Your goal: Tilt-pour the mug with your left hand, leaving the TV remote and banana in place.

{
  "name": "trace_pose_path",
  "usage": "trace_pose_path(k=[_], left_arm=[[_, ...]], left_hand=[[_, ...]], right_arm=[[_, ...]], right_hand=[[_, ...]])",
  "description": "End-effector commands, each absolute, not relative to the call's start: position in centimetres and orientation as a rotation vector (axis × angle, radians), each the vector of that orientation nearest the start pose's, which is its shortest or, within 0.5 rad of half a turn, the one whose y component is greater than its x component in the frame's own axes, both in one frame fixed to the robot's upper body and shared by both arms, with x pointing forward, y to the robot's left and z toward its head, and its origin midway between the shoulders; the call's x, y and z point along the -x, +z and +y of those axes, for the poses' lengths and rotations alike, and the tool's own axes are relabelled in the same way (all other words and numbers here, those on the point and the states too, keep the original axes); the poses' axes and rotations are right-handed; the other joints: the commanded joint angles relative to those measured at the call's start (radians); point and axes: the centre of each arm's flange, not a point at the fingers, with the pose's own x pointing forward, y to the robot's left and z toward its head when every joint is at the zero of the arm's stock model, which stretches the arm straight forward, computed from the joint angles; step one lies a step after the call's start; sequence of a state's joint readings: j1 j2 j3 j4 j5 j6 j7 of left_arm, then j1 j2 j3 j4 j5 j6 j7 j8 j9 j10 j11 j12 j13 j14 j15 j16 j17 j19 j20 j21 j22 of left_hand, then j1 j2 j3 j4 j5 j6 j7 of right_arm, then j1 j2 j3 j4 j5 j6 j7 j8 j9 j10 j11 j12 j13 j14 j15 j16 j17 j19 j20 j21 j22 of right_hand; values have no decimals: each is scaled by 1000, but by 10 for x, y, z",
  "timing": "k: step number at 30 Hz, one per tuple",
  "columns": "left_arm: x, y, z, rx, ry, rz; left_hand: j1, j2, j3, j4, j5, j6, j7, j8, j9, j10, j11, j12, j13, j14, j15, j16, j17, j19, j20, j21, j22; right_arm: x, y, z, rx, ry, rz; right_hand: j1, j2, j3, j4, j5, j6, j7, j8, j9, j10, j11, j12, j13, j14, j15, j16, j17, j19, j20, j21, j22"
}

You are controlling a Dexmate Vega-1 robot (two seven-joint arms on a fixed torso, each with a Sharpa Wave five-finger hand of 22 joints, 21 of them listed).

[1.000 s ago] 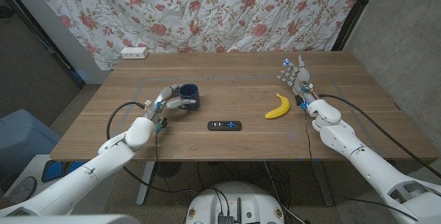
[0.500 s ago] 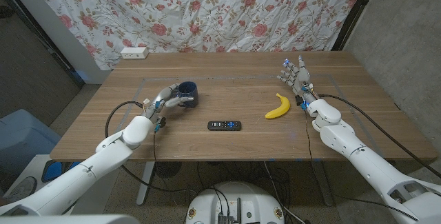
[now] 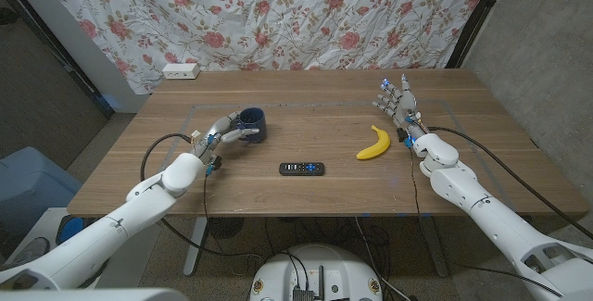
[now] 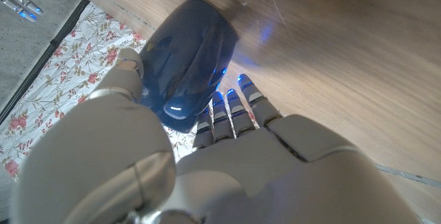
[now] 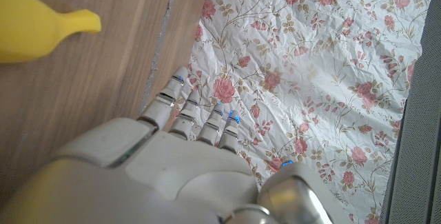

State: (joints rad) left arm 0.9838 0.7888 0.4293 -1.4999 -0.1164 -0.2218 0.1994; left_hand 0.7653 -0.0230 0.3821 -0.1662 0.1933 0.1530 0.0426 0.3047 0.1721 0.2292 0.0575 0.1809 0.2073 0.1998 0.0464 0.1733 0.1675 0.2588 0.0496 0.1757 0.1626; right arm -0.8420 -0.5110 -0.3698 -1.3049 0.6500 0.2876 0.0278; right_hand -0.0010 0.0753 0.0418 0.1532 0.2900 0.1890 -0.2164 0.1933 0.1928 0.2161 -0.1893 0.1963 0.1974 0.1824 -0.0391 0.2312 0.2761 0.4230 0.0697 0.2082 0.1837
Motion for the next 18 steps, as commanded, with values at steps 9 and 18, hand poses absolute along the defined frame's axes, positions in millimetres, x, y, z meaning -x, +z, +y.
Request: trace_pose_path(k=[9, 18], left_arm=[[-613, -57, 330, -690, -93, -597], [-615, -56, 336, -683, -142, -585]], left_hand=[[-4, -32, -11, 0, 4, -63, 17, -60, 4, -79, 9, -4, -16, -68, 20, -5, 3, -49, 0, -3, 3], [-35, -54, -32, 8, -2, -152, 54, -111, 5, -195, 55, -6, -24, -189, 62, -7, 3, -151, 16, -4, 3]], right_arm=[[-652, -27, -290, -42, 207, -593], [-652, -27, -290, -42, 207, -593]], right_hand=[[-1, 9, 1, 4, 4, 2, -6, 4, 2, 5, -3, 5, 4, 7, -50, 6, 2, 4, 1, 6, 5], [-1, 9, 1, 4, 5, 1, -6, 4, 2, 5, -4, 5, 4, 6, -50, 5, 2, 5, 1, 7, 5]])
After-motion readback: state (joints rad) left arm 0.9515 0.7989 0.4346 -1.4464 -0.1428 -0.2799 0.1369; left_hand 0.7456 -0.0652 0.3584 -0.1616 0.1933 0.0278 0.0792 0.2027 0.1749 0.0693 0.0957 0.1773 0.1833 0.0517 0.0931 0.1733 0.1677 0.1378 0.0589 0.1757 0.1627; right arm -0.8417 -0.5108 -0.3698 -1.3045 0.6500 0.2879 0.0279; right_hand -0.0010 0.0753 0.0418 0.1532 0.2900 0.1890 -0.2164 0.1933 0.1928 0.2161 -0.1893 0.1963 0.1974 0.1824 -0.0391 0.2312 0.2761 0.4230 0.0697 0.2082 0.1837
